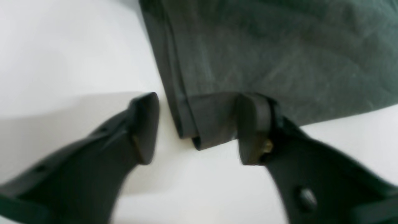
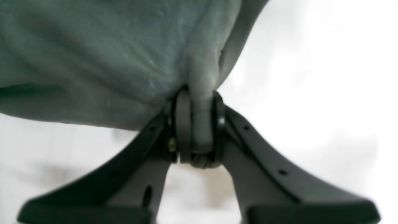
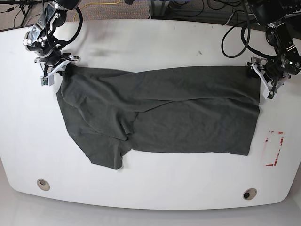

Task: Fold the T-shirt properly
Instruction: 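Lift the grasped edge with both grippers and pull it taut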

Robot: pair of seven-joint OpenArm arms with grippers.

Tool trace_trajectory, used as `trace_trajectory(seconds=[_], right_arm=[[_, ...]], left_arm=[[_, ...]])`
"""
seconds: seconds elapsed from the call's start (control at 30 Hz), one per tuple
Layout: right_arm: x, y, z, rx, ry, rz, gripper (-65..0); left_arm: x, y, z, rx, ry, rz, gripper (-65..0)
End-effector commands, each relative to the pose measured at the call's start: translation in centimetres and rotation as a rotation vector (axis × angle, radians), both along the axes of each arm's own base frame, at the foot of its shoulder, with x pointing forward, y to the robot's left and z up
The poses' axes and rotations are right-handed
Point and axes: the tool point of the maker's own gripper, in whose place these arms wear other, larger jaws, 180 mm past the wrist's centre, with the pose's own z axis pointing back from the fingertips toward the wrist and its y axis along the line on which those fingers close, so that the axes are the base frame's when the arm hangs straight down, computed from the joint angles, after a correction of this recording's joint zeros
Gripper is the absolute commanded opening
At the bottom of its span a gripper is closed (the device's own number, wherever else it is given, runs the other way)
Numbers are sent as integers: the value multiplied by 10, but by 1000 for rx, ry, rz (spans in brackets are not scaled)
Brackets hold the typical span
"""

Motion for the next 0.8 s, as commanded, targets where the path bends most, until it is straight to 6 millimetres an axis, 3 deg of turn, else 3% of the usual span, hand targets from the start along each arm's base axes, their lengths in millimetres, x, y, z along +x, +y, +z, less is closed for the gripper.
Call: trace_trajectory(seconds=[0.0,0.07,0.13,0.43,0.77], right_arm=[[1,-7,5,-28,-3,2,-620],[0,-10,6,-35,-1,4,-650],[0,-16,8,-54,3,8,-650],[-16,-33,18,-130,25,32,-650],[-43,-32,29,-235,141,141,-650]], left_arm=[[-8,5,-4,31,46,-10,-440],[-14,8,-7,51,66,-12,-542],[-19,11,-8,72,78,-11,-589],[-35,22,13,176,57,-54,-586],[-61,24,32,270,63,-122,-583]])
